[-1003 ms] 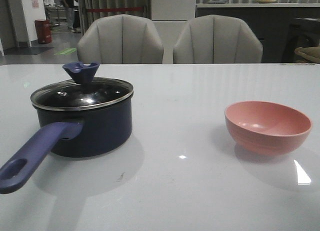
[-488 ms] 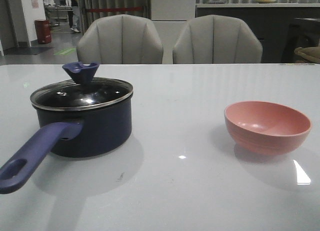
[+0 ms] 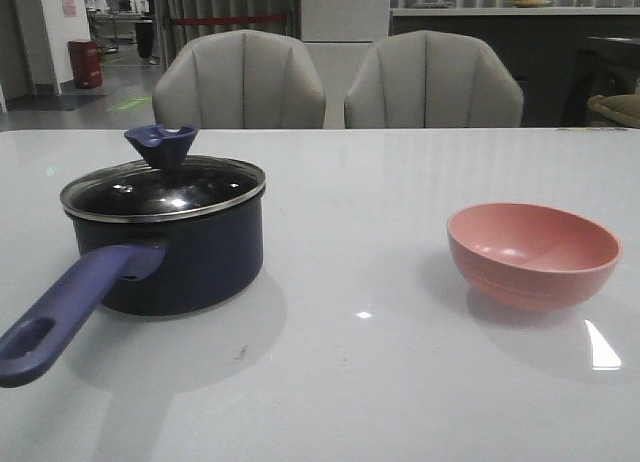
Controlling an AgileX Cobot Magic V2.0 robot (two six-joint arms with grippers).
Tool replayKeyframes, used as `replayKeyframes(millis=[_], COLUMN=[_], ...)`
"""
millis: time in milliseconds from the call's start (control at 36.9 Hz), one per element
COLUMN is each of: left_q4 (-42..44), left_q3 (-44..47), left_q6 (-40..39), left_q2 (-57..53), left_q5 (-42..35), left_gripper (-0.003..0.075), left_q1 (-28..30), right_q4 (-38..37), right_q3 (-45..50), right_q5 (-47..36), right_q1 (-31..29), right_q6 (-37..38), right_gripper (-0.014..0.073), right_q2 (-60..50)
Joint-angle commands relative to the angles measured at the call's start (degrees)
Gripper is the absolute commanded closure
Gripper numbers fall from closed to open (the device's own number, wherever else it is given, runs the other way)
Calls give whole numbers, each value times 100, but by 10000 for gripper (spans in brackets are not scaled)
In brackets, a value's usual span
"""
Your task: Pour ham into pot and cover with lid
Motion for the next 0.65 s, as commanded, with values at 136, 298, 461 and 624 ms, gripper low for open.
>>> replayKeyframes(millis=[136,298,461,624], left_q4=[-19,-19,-19,-19], left_q3=[117,117,117,117], left_q6=[-76,-76,-76,-76], left_q2=[-106,-106,-106,-106], left_q5=[-450,-450,-450,-450], left_gripper=[589,589,589,589], left_q1=[-9,-9,-9,-9], right_q4=[-1182,-1228,-1228,-1228], right_q3=[-25,-25,-25,-25], right_q5=[-666,-716,-896,-957], right_q1=[477,593,593,593], right_q6=[898,898,898,898], right_gripper=[426,426,426,426], right_q2=[-117,-117,-117,-117])
